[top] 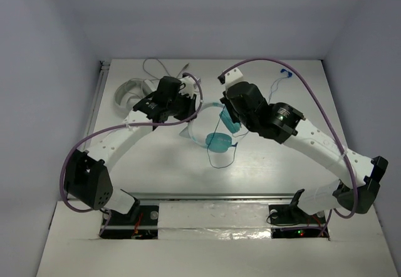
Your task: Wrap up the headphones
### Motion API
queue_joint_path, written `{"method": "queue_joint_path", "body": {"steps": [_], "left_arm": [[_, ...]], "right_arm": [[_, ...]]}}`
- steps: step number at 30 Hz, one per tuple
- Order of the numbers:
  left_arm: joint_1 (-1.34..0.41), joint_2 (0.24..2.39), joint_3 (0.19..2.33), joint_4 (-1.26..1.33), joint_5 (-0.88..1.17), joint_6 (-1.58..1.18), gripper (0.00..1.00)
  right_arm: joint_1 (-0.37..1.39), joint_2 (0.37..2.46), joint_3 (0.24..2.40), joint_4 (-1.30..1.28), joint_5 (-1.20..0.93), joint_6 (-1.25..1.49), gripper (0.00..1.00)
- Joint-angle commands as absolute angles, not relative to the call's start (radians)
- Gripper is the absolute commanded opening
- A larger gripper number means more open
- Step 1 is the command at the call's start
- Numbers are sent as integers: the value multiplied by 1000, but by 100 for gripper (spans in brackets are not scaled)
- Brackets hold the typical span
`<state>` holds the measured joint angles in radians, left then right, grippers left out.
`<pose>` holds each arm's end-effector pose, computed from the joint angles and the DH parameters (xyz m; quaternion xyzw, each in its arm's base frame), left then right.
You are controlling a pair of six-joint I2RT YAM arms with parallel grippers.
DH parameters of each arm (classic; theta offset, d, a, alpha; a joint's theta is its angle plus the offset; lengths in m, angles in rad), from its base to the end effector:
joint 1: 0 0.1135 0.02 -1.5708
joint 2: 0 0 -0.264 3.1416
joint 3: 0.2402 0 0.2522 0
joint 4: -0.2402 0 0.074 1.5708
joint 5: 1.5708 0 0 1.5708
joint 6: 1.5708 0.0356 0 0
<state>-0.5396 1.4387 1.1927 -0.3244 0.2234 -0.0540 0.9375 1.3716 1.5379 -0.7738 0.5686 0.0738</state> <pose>0.2781 -0.1758 0.3150 0.2615 0.8336 -0.2329 0.4272 0.1840 0.2182 0.4126 -0.2380 0.8269 -0.0021 0.5094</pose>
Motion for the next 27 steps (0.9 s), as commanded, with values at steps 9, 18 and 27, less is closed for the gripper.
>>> {"method": "queue_joint_path", "body": {"steps": [9,18,27], "left_arm": [[-543,1376,1183,-216,509,-86,0],[-543,1338,1147,-190,540,-103,0],[-494,1305,1164,-140,659,-150,0]], "right_arm": [[845,1356,1470,-546,675,69,0],[796,1300,1359,-430,635,133,0],[720,1223,1178,-243,499,242,0]]}}
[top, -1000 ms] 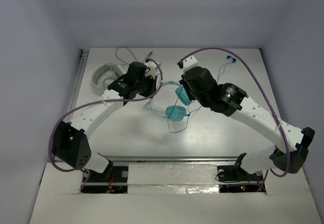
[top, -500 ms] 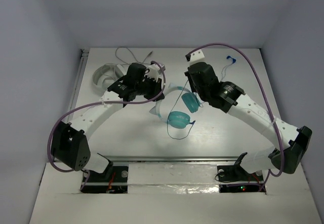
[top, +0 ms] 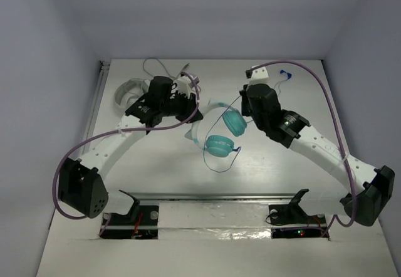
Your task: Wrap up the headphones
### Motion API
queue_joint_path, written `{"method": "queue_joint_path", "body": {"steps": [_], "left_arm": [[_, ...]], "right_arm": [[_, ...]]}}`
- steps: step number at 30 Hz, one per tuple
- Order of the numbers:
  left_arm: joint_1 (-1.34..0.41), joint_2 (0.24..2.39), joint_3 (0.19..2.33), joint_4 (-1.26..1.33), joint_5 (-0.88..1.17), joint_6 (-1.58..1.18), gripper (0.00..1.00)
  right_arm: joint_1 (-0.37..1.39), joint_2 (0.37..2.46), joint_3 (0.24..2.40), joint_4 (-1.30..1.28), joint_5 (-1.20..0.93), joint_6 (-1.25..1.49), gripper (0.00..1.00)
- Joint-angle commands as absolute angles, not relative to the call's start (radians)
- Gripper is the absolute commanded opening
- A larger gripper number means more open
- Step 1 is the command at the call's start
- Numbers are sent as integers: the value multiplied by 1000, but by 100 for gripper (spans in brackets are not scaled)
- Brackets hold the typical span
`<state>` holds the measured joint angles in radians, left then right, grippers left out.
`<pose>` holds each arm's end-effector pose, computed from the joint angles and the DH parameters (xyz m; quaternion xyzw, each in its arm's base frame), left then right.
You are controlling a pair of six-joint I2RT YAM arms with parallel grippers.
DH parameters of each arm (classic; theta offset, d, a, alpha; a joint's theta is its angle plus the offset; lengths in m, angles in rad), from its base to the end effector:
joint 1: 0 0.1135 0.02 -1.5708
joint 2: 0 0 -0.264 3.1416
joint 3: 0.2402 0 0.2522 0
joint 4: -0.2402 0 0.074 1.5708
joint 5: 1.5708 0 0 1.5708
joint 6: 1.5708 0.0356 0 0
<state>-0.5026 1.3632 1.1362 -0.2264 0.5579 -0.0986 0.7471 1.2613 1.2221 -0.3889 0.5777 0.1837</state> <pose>0.2638 -0.1665 0.3295 0.3065 0.7693 -0.3739 0.4176 0.2195 0.1768 0.3722 -0.0762 0.8174 0.0185 0.5708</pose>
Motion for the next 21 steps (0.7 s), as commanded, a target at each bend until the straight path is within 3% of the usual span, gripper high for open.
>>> {"method": "queue_joint_path", "body": {"steps": [1,9,21], "left_arm": [[-494,1296,1170,-141,664,-153,0],[-472,1255,1213,-134,661,-193,0],[-463,1209,1316,-69,617,-333,0]], "right_arm": [[709,1210,1158,-218,480,251,0],[632,1118,994,-11,263,307,0],[623,1072,793,288,105,393,0]]}}
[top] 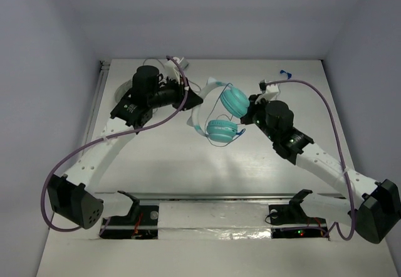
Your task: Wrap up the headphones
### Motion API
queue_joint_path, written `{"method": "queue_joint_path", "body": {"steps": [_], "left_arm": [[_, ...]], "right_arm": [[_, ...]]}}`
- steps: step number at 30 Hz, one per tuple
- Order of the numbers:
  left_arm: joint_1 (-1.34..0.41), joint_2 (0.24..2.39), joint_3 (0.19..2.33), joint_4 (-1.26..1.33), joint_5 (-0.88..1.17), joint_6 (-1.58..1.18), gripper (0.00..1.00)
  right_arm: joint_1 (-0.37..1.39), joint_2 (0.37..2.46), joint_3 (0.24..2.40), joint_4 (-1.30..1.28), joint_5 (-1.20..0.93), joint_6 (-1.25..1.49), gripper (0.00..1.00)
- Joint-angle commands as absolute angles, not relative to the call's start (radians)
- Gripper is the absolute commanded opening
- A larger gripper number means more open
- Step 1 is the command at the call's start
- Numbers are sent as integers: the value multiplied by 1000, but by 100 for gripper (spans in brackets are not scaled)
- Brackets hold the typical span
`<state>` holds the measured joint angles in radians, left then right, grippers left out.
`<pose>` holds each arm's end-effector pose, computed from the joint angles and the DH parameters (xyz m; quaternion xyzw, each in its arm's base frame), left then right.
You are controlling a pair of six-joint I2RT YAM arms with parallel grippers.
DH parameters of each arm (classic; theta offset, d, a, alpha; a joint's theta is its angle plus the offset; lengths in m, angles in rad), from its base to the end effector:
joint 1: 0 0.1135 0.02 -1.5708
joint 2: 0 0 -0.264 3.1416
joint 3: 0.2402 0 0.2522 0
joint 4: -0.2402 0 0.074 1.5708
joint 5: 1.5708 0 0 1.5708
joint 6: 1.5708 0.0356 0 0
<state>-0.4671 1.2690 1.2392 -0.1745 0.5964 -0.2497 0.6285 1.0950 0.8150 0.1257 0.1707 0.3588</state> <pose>0.2495 -0.1482 0.3973 0.2648 0.7168 -0.4251 0.4852 0.2130 0.1473 0.3214 -0.0468 0.7573 0.2501 0.6014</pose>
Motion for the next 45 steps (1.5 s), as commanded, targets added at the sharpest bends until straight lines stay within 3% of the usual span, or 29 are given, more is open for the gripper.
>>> {"method": "queue_joint_path", "body": {"steps": [1,5,8,9,12,19,26,35,45], "left_arm": [[-463,1210,1322,-66,614,-339,0],[-463,1218,1345,-66,603,-364,0],[-463,1220,1353,-71,594,-376,0],[-463,1220,1358,-75,588,-377,0],[-463,1220,1371,-84,574,-383,0],[-463,1230,1450,-147,508,-391,0],[-463,1250,1546,-207,469,-384,0],[-463,1262,1623,-238,474,-374,0],[-463,1299,1686,-253,460,-371,0]], "right_arm": [[623,1068,781,310,94,399,0],[623,1068,750,403,63,403,0],[614,1075,742,451,60,397,19],[601,1078,742,462,51,390,34],[568,1092,735,511,0,385,64],[514,1199,680,647,-124,422,80],[496,1432,638,824,-209,446,83],[404,1617,702,862,-221,451,82],[403,1719,716,902,-425,494,76]]}}
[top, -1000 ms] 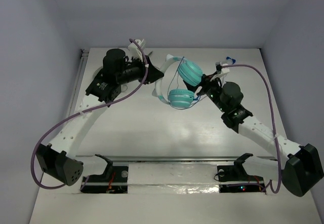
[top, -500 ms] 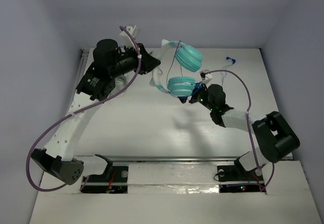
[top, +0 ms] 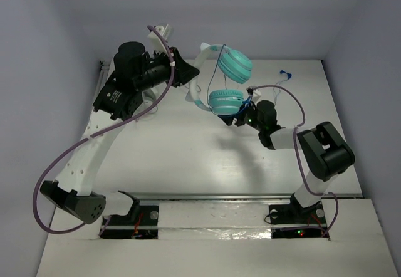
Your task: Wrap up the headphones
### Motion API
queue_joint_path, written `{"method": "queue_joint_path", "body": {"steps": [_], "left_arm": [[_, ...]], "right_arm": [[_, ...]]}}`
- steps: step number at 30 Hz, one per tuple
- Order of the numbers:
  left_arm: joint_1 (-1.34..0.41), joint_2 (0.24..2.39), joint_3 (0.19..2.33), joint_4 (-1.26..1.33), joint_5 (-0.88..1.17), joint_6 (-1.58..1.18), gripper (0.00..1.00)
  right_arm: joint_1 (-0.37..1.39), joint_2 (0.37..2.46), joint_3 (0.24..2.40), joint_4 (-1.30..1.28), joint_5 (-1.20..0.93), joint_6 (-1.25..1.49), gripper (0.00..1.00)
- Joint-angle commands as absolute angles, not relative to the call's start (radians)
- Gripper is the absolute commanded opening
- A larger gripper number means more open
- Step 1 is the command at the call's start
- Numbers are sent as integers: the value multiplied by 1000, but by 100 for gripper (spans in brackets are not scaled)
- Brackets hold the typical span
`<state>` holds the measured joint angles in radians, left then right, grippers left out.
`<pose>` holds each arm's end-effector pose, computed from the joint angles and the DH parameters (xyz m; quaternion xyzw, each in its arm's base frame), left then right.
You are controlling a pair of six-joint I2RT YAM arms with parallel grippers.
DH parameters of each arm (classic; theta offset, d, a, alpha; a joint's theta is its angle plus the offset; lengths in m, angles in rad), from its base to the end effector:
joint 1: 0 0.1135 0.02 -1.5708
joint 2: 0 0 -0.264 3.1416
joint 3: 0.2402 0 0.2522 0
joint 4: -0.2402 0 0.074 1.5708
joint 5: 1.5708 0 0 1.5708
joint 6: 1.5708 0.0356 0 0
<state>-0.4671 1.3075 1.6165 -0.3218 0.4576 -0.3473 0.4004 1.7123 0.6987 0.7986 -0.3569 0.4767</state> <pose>0.2361 -0.1367 0.4987 0.2006 0.6823 -0.4192 0.5644 0.3106 0.1450 0.1758 -0.0820 0.7702 0.3873 0.5001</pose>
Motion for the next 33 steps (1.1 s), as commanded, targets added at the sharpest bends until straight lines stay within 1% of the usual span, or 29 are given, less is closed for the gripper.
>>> {"method": "queue_joint_path", "body": {"steps": [1,2,5,6,8,9,11,12,13,17,19,21,25,27,33], "left_arm": [[-463,1305,1690,-255,459,-371,0],[-463,1304,1693,-253,459,-373,0],[-463,1304,1694,-244,439,-390,0],[-463,1301,1692,-245,428,-394,0],[-463,1302,1684,-233,391,-409,0],[-463,1304,1675,-229,381,-414,0],[-463,1307,1655,-201,338,-434,0],[-463,1308,1635,-195,309,-437,0],[-463,1307,1623,-184,248,-442,0],[-463,1292,1527,-129,95,-468,0],[-463,1281,1473,-100,10,-477,0],[-463,1273,1425,-87,-76,-479,0],[-463,1273,1402,-95,-251,-448,0],[-463,1276,1396,-107,-314,-430,0],[-463,1301,1376,-126,-411,-384,0]], "right_arm": [[403,1729,721,899,-414,492,74],[403,1736,726,894,-410,492,73],[403,1752,739,891,-423,500,58],[403,1747,738,891,-423,502,44],[403,1732,723,885,-425,514,29],[403,1723,718,876,-426,518,15],[420,1671,697,835,-413,520,9],[445,1646,693,795,-396,515,3],[460,1619,692,754,-361,497,1],[560,1441,687,483,-235,456,0],[615,1392,690,395,-157,453,0],[652,1317,690,283,-123,457,0],[739,1209,709,114,-40,463,0],[771,1169,736,17,-19,459,0],[850,1123,842,-231,-6,425,0]]}}
